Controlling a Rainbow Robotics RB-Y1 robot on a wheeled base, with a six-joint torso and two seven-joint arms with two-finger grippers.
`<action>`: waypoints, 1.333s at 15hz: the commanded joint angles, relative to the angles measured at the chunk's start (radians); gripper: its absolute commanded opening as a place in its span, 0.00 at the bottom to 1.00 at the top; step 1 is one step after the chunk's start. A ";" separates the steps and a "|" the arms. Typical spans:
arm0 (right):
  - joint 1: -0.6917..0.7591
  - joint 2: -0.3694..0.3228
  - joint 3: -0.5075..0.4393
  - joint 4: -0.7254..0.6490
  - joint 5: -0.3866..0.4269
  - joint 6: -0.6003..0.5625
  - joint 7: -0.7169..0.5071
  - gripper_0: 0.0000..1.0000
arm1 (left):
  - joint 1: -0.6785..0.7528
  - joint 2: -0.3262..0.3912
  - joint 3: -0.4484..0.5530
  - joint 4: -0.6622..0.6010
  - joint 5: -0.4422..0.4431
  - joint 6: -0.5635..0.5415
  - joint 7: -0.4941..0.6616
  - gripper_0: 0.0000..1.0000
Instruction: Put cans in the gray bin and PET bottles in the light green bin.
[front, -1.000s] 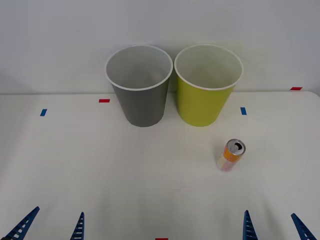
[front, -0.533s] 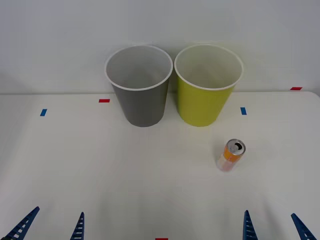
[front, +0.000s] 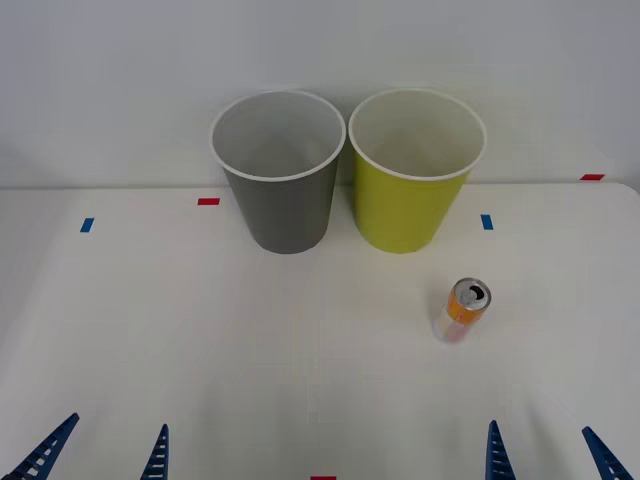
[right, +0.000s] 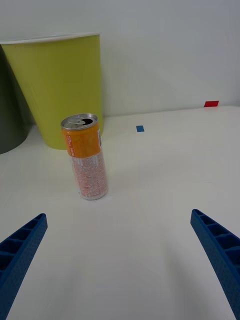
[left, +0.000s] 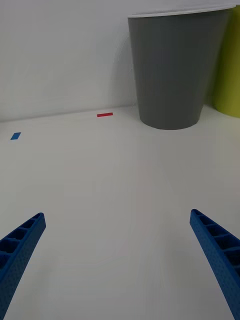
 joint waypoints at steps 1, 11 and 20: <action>0.000 0.000 0.000 0.000 0.000 0.000 0.000 1.00 | 0.000 0.000 0.000 0.000 0.000 0.000 0.000 1.00; 0.000 0.000 0.000 0.000 0.000 0.000 0.000 1.00 | 0.000 0.000 0.000 0.000 0.000 0.000 0.000 1.00; 0.000 0.000 0.000 0.000 0.000 0.000 0.000 1.00 | 0.000 0.000 0.000 0.000 0.000 0.000 0.000 1.00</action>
